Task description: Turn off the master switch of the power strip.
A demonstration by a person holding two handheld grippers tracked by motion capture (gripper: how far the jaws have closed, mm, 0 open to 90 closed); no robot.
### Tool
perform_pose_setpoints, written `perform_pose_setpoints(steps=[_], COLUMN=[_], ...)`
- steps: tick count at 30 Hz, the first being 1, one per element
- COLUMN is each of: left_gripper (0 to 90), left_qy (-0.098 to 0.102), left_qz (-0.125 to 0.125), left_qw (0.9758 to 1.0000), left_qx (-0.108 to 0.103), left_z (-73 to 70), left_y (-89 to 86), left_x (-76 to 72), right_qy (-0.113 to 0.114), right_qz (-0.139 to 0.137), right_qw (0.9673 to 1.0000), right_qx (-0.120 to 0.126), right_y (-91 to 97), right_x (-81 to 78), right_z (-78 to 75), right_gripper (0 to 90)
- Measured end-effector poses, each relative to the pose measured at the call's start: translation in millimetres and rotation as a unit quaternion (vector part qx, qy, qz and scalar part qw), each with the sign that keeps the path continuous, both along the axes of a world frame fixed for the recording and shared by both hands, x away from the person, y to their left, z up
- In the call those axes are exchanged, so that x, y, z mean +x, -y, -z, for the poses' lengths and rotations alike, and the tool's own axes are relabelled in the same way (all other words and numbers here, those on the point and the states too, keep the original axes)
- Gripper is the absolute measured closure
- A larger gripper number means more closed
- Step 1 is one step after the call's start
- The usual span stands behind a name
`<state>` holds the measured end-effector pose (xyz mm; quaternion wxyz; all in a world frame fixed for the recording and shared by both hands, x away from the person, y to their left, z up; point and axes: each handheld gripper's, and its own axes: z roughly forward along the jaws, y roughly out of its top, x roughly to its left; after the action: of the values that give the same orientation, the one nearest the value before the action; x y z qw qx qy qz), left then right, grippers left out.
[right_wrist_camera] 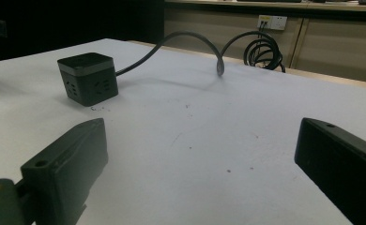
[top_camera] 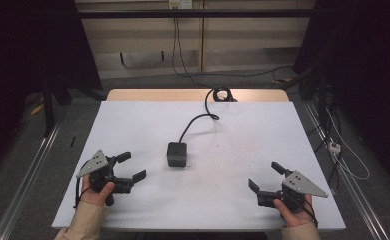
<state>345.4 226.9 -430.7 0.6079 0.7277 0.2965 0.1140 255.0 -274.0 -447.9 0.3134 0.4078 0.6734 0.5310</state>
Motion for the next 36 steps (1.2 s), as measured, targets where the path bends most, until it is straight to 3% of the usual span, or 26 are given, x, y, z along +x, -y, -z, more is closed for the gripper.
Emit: perform_pose_setpoints(steps=[4, 8, 20, 36], left_gripper=[3.8, 2.1, 1.9, 2.9], left_qy=[0.0, -0.016, -0.035, -0.028], left_qz=[0.0, -0.004, -0.001, -0.007], left_qw=[1.0, 0.9998, 0.9992, 0.9996], left_qx=[0.004, 0.006, 0.019, 0.009], left_z=[-2.4, -2.7, -6.1, -11.7], left_y=[2.8, 7.0, 24.8, 34.4], left_x=[2.2, 6.0, 13.3, 20.7], right_qy=[0.0, 0.0, 0.002, 0.005], right_qz=[-0.002, -0.003, -0.005, -0.007], right_qw=[1.0, 1.0, 1.0, 1.0], right_qx=[0.001, 0.002, 0.002, 0.003], right_y=[-0.8, -1.0, -0.7, -0.9], right_x=[0.4, 0.5, 0.4, 0.4], right_z=[0.2, 0.3, -0.2, -0.7], right_gripper=[2.9, 2.9, 3.1, 3.2])
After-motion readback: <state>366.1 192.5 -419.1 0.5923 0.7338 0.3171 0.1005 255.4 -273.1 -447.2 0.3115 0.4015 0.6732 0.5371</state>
